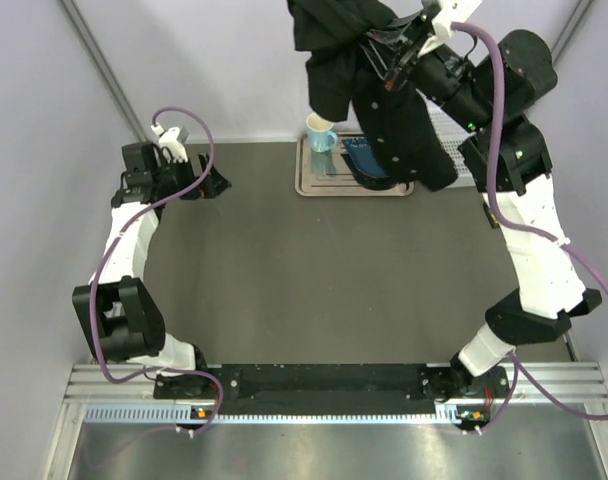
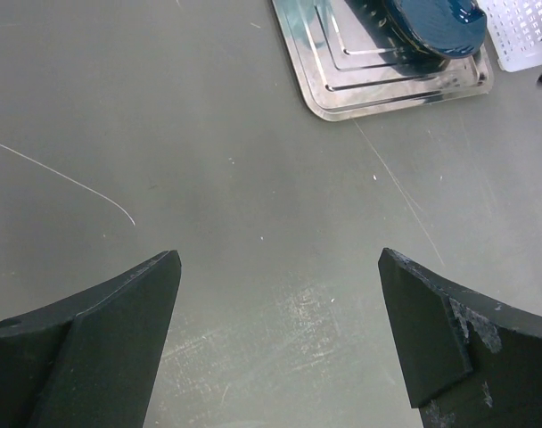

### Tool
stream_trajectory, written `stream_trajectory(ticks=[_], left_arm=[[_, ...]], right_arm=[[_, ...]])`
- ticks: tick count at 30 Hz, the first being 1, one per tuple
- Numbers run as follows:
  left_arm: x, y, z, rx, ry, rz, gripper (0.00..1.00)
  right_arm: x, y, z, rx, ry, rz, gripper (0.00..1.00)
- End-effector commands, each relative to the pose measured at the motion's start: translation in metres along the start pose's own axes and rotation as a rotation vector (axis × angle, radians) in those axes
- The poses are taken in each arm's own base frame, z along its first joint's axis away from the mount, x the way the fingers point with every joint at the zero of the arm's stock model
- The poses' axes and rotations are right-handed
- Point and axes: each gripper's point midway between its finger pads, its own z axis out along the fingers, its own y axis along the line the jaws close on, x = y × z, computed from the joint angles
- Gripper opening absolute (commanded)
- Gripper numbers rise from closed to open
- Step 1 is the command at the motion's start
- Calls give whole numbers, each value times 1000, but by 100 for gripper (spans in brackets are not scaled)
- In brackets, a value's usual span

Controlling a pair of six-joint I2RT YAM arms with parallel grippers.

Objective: Pin the brooch onto the clothing

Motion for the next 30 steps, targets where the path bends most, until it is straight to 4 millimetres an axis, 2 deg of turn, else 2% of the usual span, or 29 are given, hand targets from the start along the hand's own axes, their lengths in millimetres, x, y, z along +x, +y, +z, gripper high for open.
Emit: stream_trajectory(ticks=[1, 5, 7, 8, 9, 11, 12, 13, 14, 16, 17, 19, 20, 21, 22, 23, 24, 25, 26, 27, 28, 29, 30], left_arm=[[-26, -10, -14, 24, -85, 29, 99], [-26, -10, -18, 25, -89, 16, 99], [-25, -10, -21, 24, -88, 14, 99], [-24, -11, -22, 23, -86, 15, 99], [-22, -11, -24, 22, -81, 12, 99], [-18, -9, -26, 20, -72, 18, 99], [-17, -9, -29, 17, -69, 20, 99], [-12, -9, -31, 17, -53, 13, 99], [-9, -9, -33, 26, -44, 25, 99], [-2, -6, -39, 22, -16, 17, 99], [0, -2, -42, 12, -13, 8, 99], [7, -1, -47, 37, 6, 48, 99], [7, 1, -51, 46, 3, 64, 99], [10, -9, -53, 110, 5, 81, 99], [14, -10, -53, 135, 11, 136, 99], [22, -15, -55, 164, 31, 144, 99], [24, -21, -56, 199, 33, 162, 99], [26, -22, -57, 217, 33, 212, 99], [38, -25, -60, 242, 69, 210, 99], [43, -26, -61, 253, 81, 231, 99], [49, -26, -61, 267, 92, 275, 99], [55, -26, -62, 279, 106, 296, 99], [69, -31, -66, 313, 147, 289, 99]], right_arm=[[-114, 9, -28, 57, -286, -142, 0], [-131, 21, -34, 49, -328, -174, 0], [-118, 24, -32, 50, -296, -171, 0], [-119, 23, -38, 60, -289, -156, 0], [-87, 29, -31, 49, -212, -116, 0], [-56, 41, -32, 12, -153, -110, 0], [-17, 54, -39, -15, -74, -79, 0], [3, 61, -42, -28, -38, -59, 0], [52, 81, -45, -76, 57, -19, 0], [81, 94, -58, -99, 113, 21, 0], [116, 109, -63, -130, 184, 65, 0], [139, 126, -69, -180, 218, 81, 0], [164, 148, -74, -241, 254, 107, 0], [181, 166, -78, -307, 288, 122, 0], [191, 185, -85, -386, 314, 121, 0], [209, 215, -101, -517, 348, 91, 4], [228, 229, -120, -587, 417, 93, 19], [230, 232, -133, -609, 431, 87, 48], [251, 232, -148, -593, 495, 60, 59], [264, 230, -165, -596, 559, 49, 69], [259, 224, -175, -583, 558, 20, 81], [267, 222, -187, -596, 580, 4, 84], [272, 212, -194, -577, 606, 8, 85]])
